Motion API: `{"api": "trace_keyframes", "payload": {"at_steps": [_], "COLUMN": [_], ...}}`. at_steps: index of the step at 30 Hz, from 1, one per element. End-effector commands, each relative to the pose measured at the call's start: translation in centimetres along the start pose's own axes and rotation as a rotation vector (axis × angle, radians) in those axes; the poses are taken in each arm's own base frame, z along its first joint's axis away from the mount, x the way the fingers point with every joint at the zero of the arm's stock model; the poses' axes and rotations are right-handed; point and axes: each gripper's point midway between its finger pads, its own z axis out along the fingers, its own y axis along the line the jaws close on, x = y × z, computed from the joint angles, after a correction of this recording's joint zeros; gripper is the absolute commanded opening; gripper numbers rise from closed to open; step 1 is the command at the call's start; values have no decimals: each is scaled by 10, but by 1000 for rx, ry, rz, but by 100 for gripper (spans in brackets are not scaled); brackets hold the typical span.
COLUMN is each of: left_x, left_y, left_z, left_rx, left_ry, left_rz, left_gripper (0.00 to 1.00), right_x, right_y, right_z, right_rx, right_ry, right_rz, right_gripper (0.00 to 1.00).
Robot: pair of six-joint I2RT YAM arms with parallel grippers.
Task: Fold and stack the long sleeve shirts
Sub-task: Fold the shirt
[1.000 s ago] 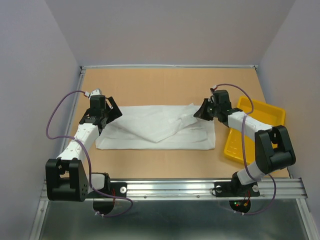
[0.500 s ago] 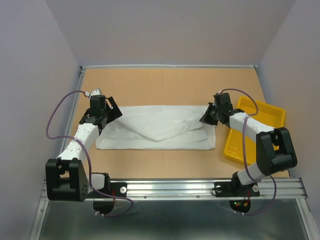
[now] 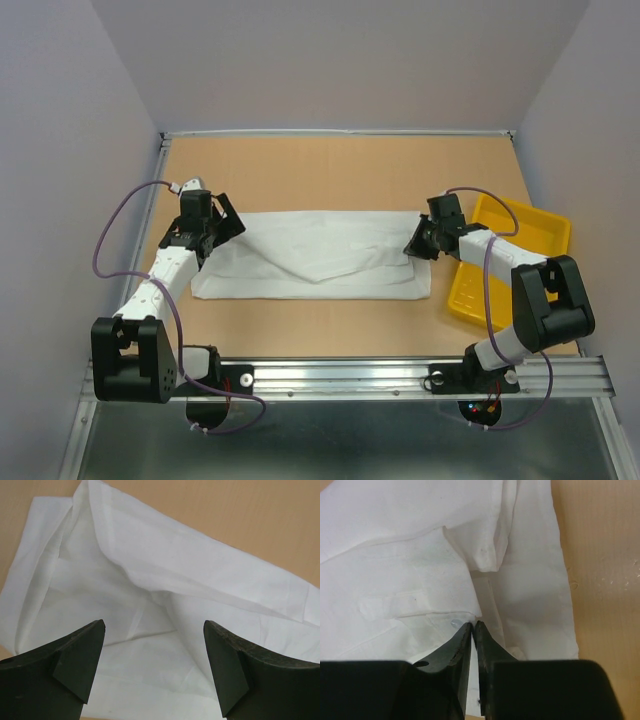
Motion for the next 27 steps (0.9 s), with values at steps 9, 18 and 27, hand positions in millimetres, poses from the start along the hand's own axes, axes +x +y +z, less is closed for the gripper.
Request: {"api": "trace_keyframes", "payload": {"at_steps": [9, 18, 27], "left_x": [2, 13, 38], "left_y": [-102, -118, -68], "left_z": [-33, -2, 60], "left_rx": [252, 265, 107], "left_ry": [-17, -27, 3], "left_rz": [-32, -108, -262], "left_gripper": [88, 73, 69], "right_x": [-47, -54, -34], "right_y": [57, 121, 108], "right_z": [-55, -67, 3], "right_rx": [-211, -561, -581], "right_ry": [-145, -156, -101], "right_rz": [-66, -72, -10], "right_gripper": [52, 54, 53]}}
